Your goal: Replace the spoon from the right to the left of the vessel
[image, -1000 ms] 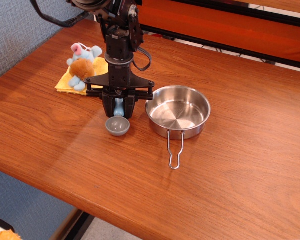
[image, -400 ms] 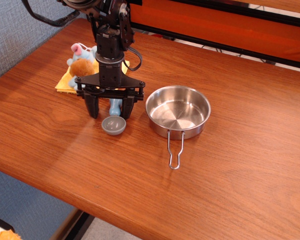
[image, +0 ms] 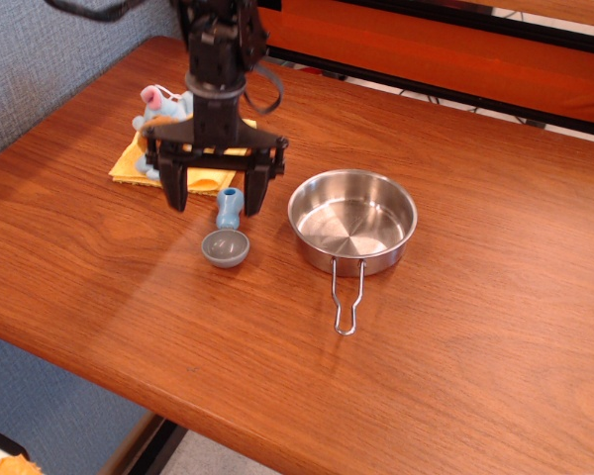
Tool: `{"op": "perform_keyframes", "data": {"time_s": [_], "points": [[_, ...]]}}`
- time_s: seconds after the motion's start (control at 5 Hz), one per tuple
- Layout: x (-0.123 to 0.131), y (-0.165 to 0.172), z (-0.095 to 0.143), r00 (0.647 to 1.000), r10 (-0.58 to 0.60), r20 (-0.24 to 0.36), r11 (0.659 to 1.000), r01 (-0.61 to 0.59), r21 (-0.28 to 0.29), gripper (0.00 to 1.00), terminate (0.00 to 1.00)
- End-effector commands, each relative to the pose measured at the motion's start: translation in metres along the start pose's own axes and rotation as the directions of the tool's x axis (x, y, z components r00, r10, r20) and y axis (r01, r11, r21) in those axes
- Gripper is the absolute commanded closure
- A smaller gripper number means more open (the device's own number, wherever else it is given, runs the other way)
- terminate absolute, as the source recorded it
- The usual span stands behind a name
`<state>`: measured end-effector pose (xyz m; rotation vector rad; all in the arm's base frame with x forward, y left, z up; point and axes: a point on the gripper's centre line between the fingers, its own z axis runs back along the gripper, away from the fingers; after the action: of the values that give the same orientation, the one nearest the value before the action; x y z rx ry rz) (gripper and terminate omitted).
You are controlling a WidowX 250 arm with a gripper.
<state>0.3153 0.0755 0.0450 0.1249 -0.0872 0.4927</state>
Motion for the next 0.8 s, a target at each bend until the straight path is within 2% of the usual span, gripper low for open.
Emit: {"op": "perform_keyframes", "data": {"time_s": [0.0,0.2,0.4,0.6], "points": [[-0.037,-0.022,0.055,0.993,-0.087,0.077,0.995,0.09,-0.034,0.0,0.0],[-0.067,-0.037,0.067,0.978,-0.19,0.083,0.979,0.195,-0.06,0.0,0.0],[-0.087,-0.071,0.092,0.957,-0.253,0.142,0.961,0.266,-0.079,0.0,0.0],[-0.1,-0.106,0.114,0.925,-0.346,0.158,0.926,0.364,-0.104,0.0,0.0]]}}
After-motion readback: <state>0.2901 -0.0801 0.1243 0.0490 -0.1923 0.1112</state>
